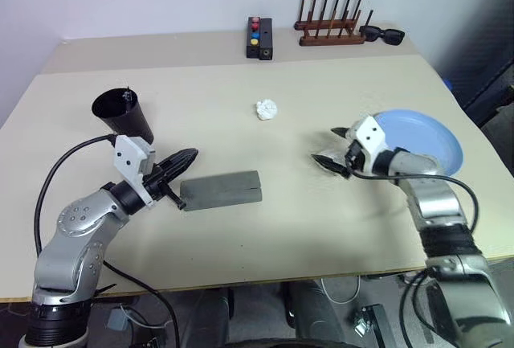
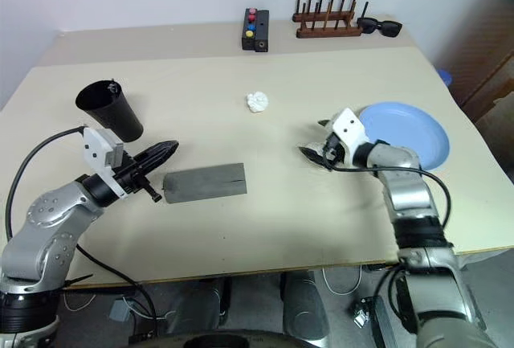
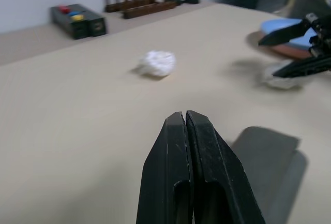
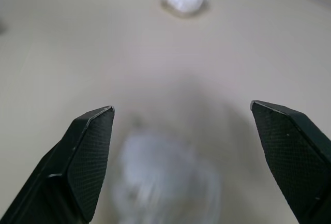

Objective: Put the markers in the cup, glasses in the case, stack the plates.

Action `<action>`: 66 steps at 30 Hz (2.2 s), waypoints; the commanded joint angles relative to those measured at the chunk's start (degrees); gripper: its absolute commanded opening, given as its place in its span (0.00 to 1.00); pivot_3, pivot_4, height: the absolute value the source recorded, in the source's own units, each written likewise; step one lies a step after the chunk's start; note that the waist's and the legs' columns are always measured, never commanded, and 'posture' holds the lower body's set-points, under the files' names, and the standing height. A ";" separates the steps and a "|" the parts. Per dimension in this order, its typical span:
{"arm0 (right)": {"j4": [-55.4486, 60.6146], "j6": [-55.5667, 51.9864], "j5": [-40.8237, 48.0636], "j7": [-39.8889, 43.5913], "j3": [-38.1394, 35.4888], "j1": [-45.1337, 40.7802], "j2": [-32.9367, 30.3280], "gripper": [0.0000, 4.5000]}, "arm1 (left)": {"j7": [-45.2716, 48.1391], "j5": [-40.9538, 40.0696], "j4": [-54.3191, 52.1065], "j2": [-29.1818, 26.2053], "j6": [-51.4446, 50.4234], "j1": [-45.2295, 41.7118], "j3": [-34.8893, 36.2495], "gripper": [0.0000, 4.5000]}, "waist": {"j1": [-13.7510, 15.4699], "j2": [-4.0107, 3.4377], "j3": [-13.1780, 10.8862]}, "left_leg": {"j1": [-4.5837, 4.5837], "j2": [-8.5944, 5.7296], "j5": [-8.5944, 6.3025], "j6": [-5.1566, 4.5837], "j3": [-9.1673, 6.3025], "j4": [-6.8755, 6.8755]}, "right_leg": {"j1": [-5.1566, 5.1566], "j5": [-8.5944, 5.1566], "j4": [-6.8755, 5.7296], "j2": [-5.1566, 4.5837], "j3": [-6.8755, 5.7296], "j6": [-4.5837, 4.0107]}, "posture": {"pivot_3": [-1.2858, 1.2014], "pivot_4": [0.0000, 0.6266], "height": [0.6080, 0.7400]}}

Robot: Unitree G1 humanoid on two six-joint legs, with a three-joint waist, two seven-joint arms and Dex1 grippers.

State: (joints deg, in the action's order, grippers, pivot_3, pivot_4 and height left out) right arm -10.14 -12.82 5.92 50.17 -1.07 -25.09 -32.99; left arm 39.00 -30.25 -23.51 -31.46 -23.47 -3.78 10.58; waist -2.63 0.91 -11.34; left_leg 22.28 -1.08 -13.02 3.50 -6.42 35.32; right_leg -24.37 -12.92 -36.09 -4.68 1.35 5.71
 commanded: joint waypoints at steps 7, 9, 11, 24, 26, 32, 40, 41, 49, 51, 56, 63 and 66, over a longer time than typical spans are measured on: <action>6.72 -5.22 0.93 -4.04 -0.54 4.57 -0.55 0.98 | 2.75 0.40 1.56 -0.18 0.57 -4.12 -3.99 0.00 | 0.34 0.01 0.00 | 0.05 -0.01 0.00 0.00 0.01 0.05 | 0.01 0.01 0.02 -0.01 0.00 -0.01 | 0.52 0.24 0.99; 6.91 -5.25 0.52 -4.67 -0.13 4.95 -0.85 0.82 | 2.85 0.46 1.86 -0.09 0.71 -4.42 -4.26 0.00 | 0.33 0.01 0.00 | 0.05 -0.01 0.00 0.00 0.01 0.05 | 0.01 0.01 0.04 -0.01 0.00 -0.01 | 0.52 0.24 0.99; 7.13 -5.30 0.81 -5.10 -0.31 5.09 -0.84 0.59 | 2.92 0.56 2.33 0.02 0.90 -4.87 -4.52 0.00 | 0.25 0.01 0.00 | 0.05 -0.01 0.00 0.00 0.01 0.05 | 0.01 0.01 0.04 -0.01 0.00 -0.01 | 0.52 0.24 0.99; 8.64 -3.04 0.27 -11.34 -6.45 2.93 -4.25 0.00 | 4.29 1.93 5.98 1.80 2.36 -7.51 -6.46 0.00 | 0.42 0.01 0.00 | 0.06 -0.01 0.00 0.00 0.01 0.05 | 0.01 0.02 0.04 -0.01 0.00 0.01 | 0.52 0.24 0.99; 6.42 -2.37 -1.15 -14.76 -8.33 1.34 -5.52 0.00 | 4.60 2.13 6.69 2.08 2.71 -7.89 -6.71 0.00 | 0.38 0.01 0.00 | 0.07 -0.01 0.00 0.00 0.01 0.06 | 0.01 0.02 0.04 -0.01 0.00 0.01 | 0.52 0.24 0.99; -0.07 -0.78 -4.93 -21.10 -10.63 0.41 -9.02 0.00 | 5.04 2.81 8.24 2.77 3.89 -8.46 -7.42 0.00 | 0.49 0.04 0.01 | 0.08 -0.01 0.00 0.00 0.01 0.05 | 0.02 0.01 0.07 -0.01 0.00 0.00 | 0.52 0.24 0.99; -4.42 0.05 -7.60 -24.95 -9.04 -0.46 -8.85 0.61 | 5.24 3.09 8.31 3.05 4.18 -8.26 -7.41 0.00 | 0.14 0.03 0.01 | 0.05 -0.01 0.00 0.00 0.02 0.05 | 0.02 0.02 0.04 -0.01 0.01 0.00 | 0.52 0.24 0.99; -4.66 0.65 -7.98 -25.44 -8.72 -0.79 -8.67 0.71 | 5.23 3.16 8.26 3.04 4.16 -8.24 -7.32 0.00 | 0.15 0.03 0.01 | 0.05 -0.01 0.00 0.00 0.02 0.05 | 0.02 0.02 0.04 -0.01 0.01 0.00 | 0.52 0.24 0.99; -2.52 4.51 -2.48 -20.87 -5.30 -4.97 -0.83 0.94 | 3.89 3.69 7.92 2.88 4.47 -7.33 -5.85 0.00 | 0.09 0.03 0.01 | 0.04 0.00 0.00 0.00 0.02 0.03 | 0.02 0.04 0.03 0.00 0.01 0.05 | 0.52 0.24 0.99; -3.51 5.93 -1.92 -17.94 -1.53 -6.95 3.36 0.94 | 3.33 4.02 8.43 2.75 4.80 -7.53 -5.34 0.00 | 0.10 0.03 0.01 | 0.04 0.00 0.00 0.00 0.02 0.04 | 0.01 0.08 0.04 0.00 0.01 0.11 | 0.52 0.24 0.99; -14.83 10.42 -3.87 -15.77 5.22 -15.13 13.30 0.94 | 2.21 4.55 9.16 2.19 5.48 -7.14 -3.92 0.00 | -0.21 0.02 0.01 | -0.02 0.01 0.00 0.00 0.01 0.02 | 0.01 0.12 -0.02 0.02 0.01 0.17 | 0.52 0.24 0.99; -39.00 19.65 -9.24 -21.25 9.26 -28.45 23.07 0.94 | 1.14 4.79 8.11 2.36 5.92 -5.16 -3.25 0.00 | 0.31 0.03 0.01 | 0.07 -0.02 0.01 0.02 -0.03 0.01 | 0.01 0.12 0.07 -0.01 -0.01 0.18 | 0.52 0.24 0.99; -46.96 22.74 -11.25 -23.99 9.81 -32.69 24.80 0.94 | 0.49 4.73 7.51 2.38 5.91 -4.58 -3.01 0.00 | 0.08 0.03 0.01 | 0.05 -0.02 0.03 0.05 -0.03 0.00 | 0.01 0.13 0.04 -0.01 -0.01 0.17 | 0.52 0.24 0.99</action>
State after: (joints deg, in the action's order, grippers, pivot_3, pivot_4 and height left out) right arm -55.34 7.32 -4.42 27.71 8.86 -55.35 -8.57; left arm 39.81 -25.51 -13.84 -28.98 -18.50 -8.59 6.20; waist -2.55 0.94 -11.33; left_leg 22.32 -1.10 -12.99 3.55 -6.46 35.30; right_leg -24.37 -12.79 -36.05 -4.68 1.34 5.88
